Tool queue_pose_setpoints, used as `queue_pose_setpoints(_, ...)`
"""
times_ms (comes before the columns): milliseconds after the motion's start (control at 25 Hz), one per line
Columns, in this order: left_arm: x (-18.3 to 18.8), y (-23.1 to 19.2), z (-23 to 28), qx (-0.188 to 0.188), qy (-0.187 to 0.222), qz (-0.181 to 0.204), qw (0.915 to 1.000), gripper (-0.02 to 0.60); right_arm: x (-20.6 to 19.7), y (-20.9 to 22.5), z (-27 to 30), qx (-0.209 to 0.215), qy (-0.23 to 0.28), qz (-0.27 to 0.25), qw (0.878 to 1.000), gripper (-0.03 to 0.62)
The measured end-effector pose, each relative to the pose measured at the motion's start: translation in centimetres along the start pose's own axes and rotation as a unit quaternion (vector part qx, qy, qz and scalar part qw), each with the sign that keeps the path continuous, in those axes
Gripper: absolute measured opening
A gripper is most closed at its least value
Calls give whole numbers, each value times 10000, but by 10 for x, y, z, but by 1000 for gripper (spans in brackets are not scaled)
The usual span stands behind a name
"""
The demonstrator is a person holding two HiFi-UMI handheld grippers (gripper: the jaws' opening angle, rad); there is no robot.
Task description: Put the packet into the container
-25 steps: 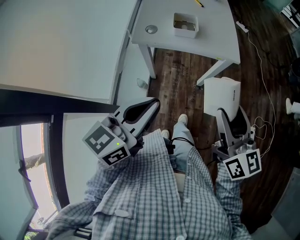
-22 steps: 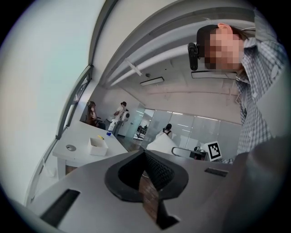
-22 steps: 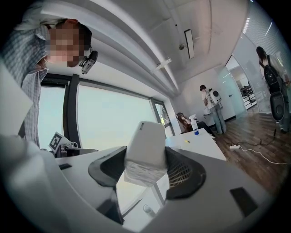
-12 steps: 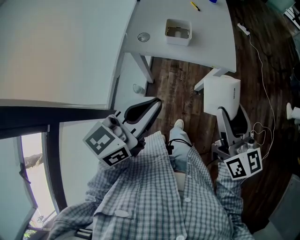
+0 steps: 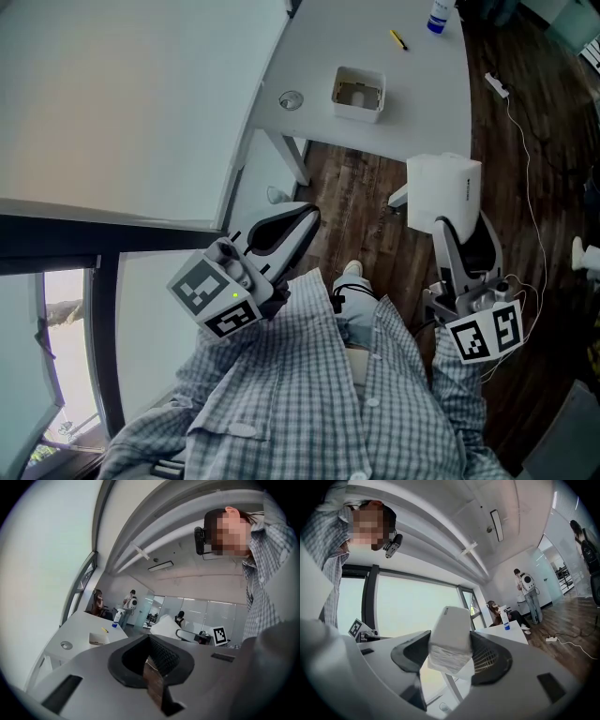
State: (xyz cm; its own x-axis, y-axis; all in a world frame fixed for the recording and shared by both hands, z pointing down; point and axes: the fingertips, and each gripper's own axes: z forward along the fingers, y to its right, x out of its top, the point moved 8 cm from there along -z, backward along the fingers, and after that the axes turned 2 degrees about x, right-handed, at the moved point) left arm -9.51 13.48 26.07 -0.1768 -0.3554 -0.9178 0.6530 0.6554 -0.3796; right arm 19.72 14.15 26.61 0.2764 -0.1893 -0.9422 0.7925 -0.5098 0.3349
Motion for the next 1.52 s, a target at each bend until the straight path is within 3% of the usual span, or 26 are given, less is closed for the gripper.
queue_pose_setpoints(760, 9, -15, 63, 160, 91, -38, 9998, 8, 18, 69, 32, 117, -76, -126, 9998, 259)
queue_pose_setpoints(1000, 9, -21, 67, 220, 199, -190, 9994, 8, 17, 76, 40, 172, -99, -137, 9997, 259)
queue_pose_setpoints(1520, 11, -22, 76, 122, 116, -97, 9998, 8, 17, 77, 39, 124, -83, -133, 9998, 259)
